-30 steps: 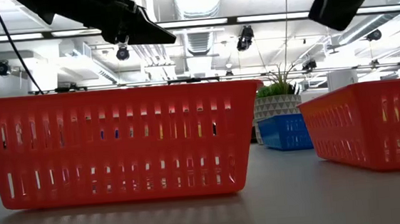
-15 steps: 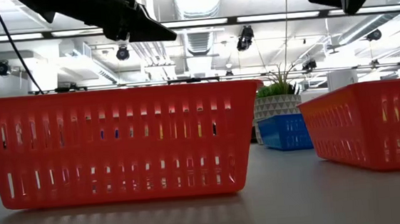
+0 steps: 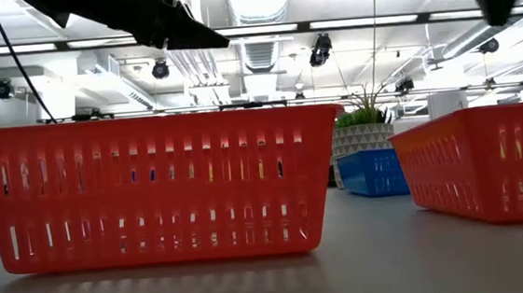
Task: Stack baskets by color
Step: Stack the right red basket on top of the middle red basket
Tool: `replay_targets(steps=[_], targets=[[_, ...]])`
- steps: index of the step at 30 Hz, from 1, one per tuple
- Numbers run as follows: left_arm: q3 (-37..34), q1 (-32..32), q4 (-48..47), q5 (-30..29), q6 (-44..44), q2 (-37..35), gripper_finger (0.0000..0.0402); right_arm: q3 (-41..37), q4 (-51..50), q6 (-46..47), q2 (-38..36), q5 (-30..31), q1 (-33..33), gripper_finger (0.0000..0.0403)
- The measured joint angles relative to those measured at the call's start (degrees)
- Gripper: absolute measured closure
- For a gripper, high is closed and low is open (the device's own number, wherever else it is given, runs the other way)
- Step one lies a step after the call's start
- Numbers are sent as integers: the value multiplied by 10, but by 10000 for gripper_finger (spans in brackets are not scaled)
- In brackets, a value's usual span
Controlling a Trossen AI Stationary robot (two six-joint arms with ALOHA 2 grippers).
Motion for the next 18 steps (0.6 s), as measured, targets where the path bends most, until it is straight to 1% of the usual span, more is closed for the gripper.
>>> replay_targets(steps=[3, 6, 10, 15, 18], targets=[[-1, -8, 0, 0, 0, -6, 338, 4, -3, 2, 17, -11, 12, 245], [-1, -15, 0, 0, 0, -7, 338, 4, -2, 18, 33, -13, 20, 234], [-1, -17, -1, 0, 0, -9, 338, 4, 10, 22, 51, -15, 30, 233], [-1, -18, -5, 0, 0, -9, 338, 2, 38, 33, 81, -43, 38, 241], [-1, -19, -5, 0, 0, -9, 338, 2, 54, 43, 88, -44, 36, 242]])
